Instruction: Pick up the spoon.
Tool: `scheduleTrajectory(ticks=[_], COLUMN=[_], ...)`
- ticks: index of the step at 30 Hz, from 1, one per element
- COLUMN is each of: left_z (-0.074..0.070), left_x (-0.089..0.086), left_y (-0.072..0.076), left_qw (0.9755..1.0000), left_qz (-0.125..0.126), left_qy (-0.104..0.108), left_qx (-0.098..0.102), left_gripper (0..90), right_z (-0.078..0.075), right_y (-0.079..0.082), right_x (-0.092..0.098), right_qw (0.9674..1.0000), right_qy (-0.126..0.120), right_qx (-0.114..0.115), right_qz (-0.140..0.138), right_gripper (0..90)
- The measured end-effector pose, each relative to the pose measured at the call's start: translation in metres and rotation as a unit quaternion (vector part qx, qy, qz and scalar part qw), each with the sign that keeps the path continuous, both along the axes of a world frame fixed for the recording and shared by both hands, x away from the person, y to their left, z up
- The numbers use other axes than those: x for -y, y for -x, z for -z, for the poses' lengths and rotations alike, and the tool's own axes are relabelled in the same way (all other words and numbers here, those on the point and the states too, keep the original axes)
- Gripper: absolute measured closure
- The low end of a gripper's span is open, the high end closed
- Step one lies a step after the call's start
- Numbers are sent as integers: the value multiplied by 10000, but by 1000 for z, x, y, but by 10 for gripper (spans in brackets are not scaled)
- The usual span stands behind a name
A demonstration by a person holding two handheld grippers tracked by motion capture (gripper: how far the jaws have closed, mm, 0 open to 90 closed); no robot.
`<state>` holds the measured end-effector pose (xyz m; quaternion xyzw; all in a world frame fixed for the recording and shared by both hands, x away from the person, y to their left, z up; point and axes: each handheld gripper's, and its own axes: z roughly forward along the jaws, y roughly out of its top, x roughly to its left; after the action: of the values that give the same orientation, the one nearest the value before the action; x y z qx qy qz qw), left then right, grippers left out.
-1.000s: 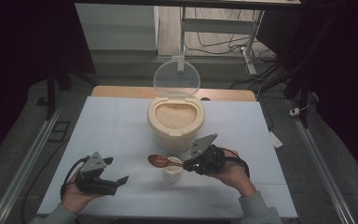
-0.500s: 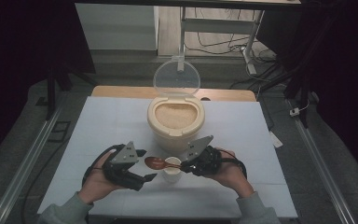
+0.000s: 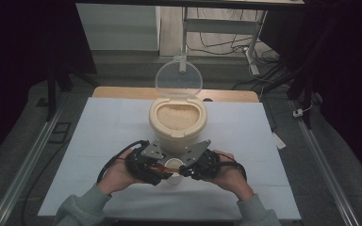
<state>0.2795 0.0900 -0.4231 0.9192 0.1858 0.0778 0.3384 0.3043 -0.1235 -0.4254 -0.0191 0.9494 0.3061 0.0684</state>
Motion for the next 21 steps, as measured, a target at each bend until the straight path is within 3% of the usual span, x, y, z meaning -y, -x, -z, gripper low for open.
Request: scheduleTrajectory(ticks=[7,11,17,21], left_z=[5,8,12,14], left_x=[7,10,13,16], left_y=[-3,-4,-4,-3], left_qw=[9994,9987,9969,9954], left_qz=[273,369,576,737], left_qy=[-149,-282,-464,-534], left_qx=[-162,-210,-270,-312], left_gripper=[463,560,689,732], right_z=[-2,-3,-2,-2], right_y=[5,9,13,15], right_x=[-4,-7,-9,-10], right_qw=[9999,9994,9985,9976], right_qy=[-1,98,133,282], right_qx=[122,245,402,457], right_qz=[-117,-227,-335,-437], right_gripper=[801,801,801,800])
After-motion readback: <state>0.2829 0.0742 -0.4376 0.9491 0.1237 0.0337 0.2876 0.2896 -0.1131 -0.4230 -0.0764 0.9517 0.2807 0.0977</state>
